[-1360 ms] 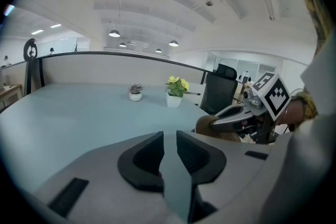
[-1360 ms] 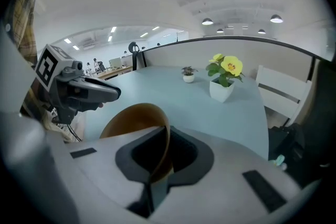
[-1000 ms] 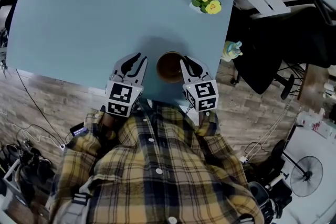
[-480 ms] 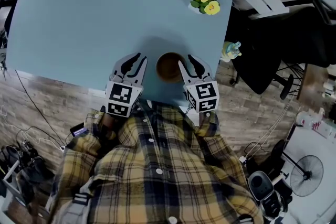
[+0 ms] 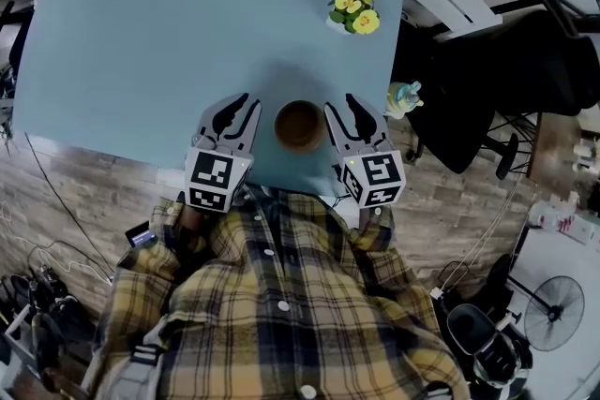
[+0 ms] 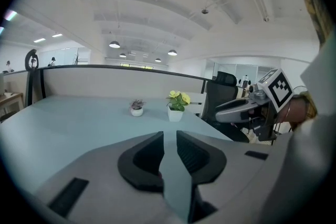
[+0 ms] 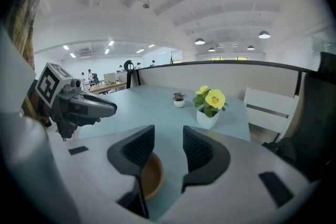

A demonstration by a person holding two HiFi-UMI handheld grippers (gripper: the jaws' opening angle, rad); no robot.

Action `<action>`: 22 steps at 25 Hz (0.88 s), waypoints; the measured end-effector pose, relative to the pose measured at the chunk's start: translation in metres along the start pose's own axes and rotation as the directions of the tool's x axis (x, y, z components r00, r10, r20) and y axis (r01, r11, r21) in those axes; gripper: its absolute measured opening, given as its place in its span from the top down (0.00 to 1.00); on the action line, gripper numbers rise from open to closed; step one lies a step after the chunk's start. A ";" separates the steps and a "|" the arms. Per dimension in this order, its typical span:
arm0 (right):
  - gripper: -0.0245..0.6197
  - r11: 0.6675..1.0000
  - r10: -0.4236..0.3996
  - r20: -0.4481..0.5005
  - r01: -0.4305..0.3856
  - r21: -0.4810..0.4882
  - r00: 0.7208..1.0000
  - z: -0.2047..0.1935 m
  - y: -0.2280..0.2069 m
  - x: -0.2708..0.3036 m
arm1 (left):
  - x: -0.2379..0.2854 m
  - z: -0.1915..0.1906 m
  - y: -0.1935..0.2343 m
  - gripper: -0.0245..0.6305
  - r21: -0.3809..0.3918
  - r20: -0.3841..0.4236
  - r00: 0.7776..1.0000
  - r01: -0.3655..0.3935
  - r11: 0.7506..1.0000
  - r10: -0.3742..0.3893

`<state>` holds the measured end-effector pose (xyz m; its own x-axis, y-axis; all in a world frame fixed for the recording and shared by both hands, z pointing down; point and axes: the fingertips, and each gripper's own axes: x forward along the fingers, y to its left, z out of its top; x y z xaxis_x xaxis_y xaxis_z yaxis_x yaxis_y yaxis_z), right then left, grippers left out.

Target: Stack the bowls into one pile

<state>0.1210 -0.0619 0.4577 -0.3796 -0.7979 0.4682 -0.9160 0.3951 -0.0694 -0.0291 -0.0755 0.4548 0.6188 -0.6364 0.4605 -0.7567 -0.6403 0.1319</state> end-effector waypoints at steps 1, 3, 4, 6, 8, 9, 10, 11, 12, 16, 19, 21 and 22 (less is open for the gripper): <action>0.73 1.000 -0.004 0.020 0.004 -0.003 1.000 0.008 -0.001 -0.004 | -0.001 0.006 0.000 0.86 0.005 0.015 1.000 -0.001 1.000 0.001; 0.73 1.000 -0.012 0.063 0.013 -0.009 0.998 0.023 -0.003 -0.013 | -0.003 0.020 -0.002 0.86 0.012 0.047 0.999 0.002 1.000 -0.003; 0.73 1.000 -0.018 0.084 0.019 -0.012 0.996 0.031 -0.003 -0.018 | -0.005 0.028 -0.004 0.86 0.015 0.065 0.998 0.005 1.000 -0.006; 0.73 0.999 -0.034 0.124 0.036 -0.019 0.992 0.047 -0.004 -0.028 | -0.009 0.043 -0.006 0.86 0.021 0.100 0.995 0.015 1.000 -0.017; 0.73 0.998 -0.045 0.162 0.050 -0.027 0.986 0.061 -0.003 -0.037 | -0.014 0.057 -0.009 0.85 0.028 0.133 0.991 0.029 0.999 -0.032; 0.73 0.998 -0.047 0.178 0.053 -0.030 0.983 0.067 -0.002 -0.041 | -0.017 0.064 -0.011 0.86 0.030 0.145 0.989 0.037 0.999 -0.041; 0.73 0.998 -0.048 0.193 0.055 -0.032 0.980 0.073 -0.001 -0.046 | -0.019 0.069 -0.013 0.86 0.032 0.156 0.987 0.043 0.999 -0.048; 0.73 0.998 -0.049 0.206 0.057 -0.033 0.977 0.077 -0.001 -0.050 | -0.021 0.074 -0.015 0.86 0.036 0.165 0.985 0.049 0.998 -0.054; 0.73 0.998 -0.052 0.218 0.060 -0.033 0.975 0.081 -0.001 -0.054 | -0.023 0.079 -0.018 0.86 0.042 0.173 0.983 0.053 0.998 -0.060; 0.73 0.996 -0.072 0.264 0.081 -0.026 0.962 0.093 -0.002 -0.072 | -0.029 0.093 -0.026 0.88 0.065 0.196 0.977 0.071 0.995 -0.083; 0.79 0.994 -0.102 0.284 0.112 -0.018 0.953 0.095 -0.005 -0.082 | -0.032 0.098 -0.028 0.89 0.078 0.204 0.975 0.079 0.994 -0.093; 0.85 0.991 -0.124 0.290 0.131 -0.007 0.949 0.093 -0.007 -0.087 | -0.035 0.099 -0.029 0.90 0.080 0.207 0.974 0.083 0.993 -0.098; 0.88 0.990 -0.133 0.291 0.139 0.000 0.947 0.092 -0.009 -0.090 | -0.036 0.099 -0.029 0.91 0.080 0.206 0.973 0.084 0.993 -0.099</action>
<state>0.1511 -0.0353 0.3351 -0.2753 -0.9411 0.1961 -0.9599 0.2802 -0.0032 -0.0081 -0.0766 0.3475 0.7206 -0.6451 0.2540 -0.6829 -0.7237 0.0994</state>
